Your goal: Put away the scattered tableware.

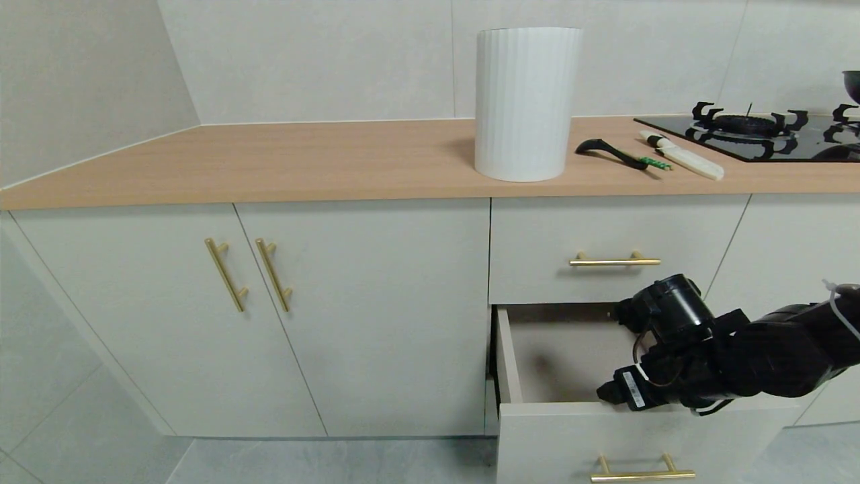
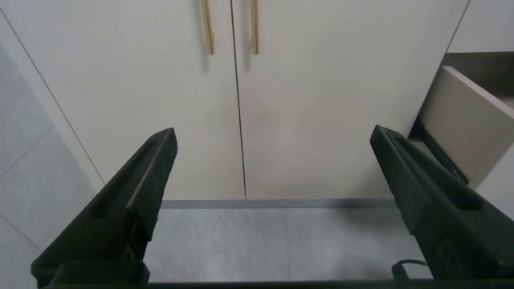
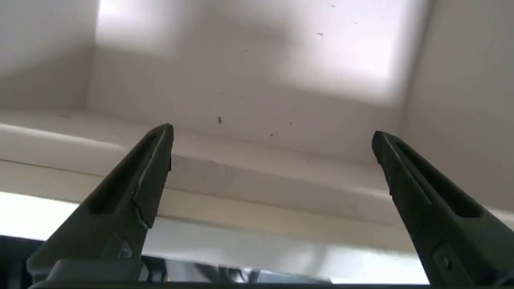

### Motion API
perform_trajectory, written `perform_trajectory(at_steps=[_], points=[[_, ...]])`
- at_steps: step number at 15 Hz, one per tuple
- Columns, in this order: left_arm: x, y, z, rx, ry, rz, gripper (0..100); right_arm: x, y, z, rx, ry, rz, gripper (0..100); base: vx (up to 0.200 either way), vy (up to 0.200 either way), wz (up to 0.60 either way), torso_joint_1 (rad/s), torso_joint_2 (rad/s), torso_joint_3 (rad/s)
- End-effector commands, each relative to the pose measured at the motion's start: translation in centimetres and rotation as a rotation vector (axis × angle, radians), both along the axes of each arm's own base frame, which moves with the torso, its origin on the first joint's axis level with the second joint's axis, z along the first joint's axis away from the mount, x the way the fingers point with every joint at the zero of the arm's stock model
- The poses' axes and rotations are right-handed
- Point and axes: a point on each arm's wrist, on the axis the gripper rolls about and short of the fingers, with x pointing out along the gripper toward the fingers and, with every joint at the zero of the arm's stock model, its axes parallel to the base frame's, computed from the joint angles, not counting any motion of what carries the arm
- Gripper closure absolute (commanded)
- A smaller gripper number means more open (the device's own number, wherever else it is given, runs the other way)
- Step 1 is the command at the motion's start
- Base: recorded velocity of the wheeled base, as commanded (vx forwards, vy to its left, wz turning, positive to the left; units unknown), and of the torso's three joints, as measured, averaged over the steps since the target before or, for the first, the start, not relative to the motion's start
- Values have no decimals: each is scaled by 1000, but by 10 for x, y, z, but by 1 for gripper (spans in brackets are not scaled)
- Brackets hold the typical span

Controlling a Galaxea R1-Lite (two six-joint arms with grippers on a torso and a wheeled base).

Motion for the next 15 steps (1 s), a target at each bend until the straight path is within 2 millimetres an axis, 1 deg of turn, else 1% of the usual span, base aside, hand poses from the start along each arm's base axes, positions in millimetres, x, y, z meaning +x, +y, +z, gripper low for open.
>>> perform_trajectory(at_steps=[1, 6, 11, 13, 15], points=[[0, 0, 0, 0, 0, 1, 0, -4, 2, 5, -1, 0, 11, 0, 0, 0, 0, 0, 0, 0], [0, 0, 0, 0, 0, 1, 0, -17, 5, 1, -47, 97, 46, 0, 0, 0, 0, 0, 0, 0], [0, 0, 0, 0, 0, 1, 0, -33, 4, -1, -124, 219, 109, 0, 0, 0, 0, 0, 0, 0], [0, 0, 0, 0, 0, 1, 0, -35, 5, -2, -132, 231, 116, 0, 0, 0, 0, 0, 0, 0], [0, 0, 0, 0, 0, 1, 0, -42, 5, -4, -160, 284, 137, 0, 0, 0, 0, 0, 0, 0]])
